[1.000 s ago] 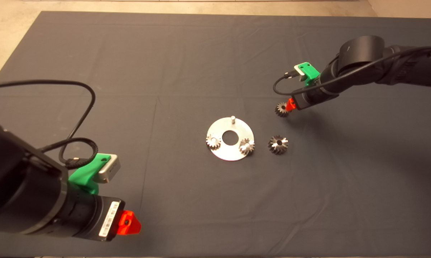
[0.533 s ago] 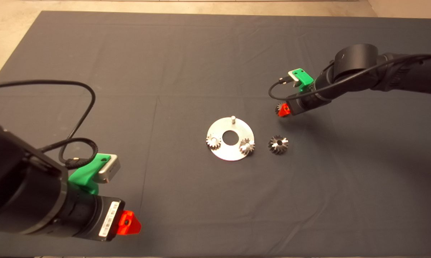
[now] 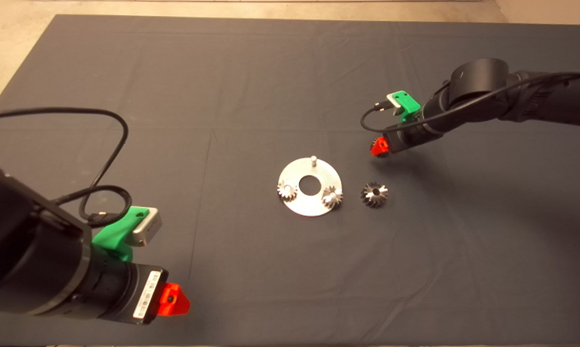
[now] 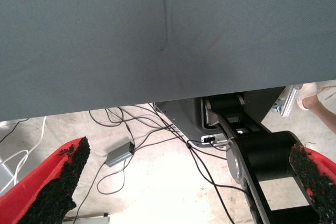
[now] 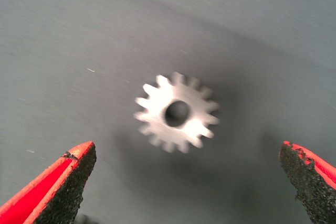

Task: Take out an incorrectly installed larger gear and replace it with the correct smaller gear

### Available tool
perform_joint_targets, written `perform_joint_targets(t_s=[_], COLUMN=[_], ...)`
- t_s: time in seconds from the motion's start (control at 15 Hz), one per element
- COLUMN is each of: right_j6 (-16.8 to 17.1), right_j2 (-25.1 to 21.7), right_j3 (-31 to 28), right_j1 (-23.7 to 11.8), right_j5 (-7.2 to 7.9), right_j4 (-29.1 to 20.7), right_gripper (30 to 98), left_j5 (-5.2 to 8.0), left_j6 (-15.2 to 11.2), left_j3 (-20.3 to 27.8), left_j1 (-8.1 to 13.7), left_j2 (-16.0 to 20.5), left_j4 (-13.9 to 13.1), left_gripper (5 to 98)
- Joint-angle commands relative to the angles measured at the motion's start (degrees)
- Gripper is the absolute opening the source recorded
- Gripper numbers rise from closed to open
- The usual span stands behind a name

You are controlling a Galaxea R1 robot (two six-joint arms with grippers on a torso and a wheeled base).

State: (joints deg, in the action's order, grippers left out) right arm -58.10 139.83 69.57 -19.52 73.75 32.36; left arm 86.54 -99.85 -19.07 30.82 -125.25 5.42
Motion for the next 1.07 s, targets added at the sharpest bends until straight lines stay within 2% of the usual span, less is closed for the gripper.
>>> perform_joint_targets(t_s=[0.0,0.6,0.8,1.0], right_j6=[0.36,0.71,0.71,0.71], right_j2=[0.23,0.32,0.32,0.32], right_j3=[0.2,0.99,1.07,1.74], right_j1=[-0.7,-0.7,-0.52,0.27], right_j5=[-0.89,-0.98,-2.38,-2.65], right_j4=[-1.15,-1.15,-1.07,-0.98], right_gripper=[92.5,92.5,92.5,92.5], left_j5=[0.21,0.21,0.21,0.21], left_j6=[-0.34,-0.34,-0.34,-0.34], left_j3=[0.97,0.98,0.98,0.98], left_j1=[0.47,0.43,0.47,0.47], left_j2=[0.13,0.13,0.13,0.13], left_j4=[0.02,0.02,0.02,0.02], left_gripper=[97.7,97.7,97.7,97.7])
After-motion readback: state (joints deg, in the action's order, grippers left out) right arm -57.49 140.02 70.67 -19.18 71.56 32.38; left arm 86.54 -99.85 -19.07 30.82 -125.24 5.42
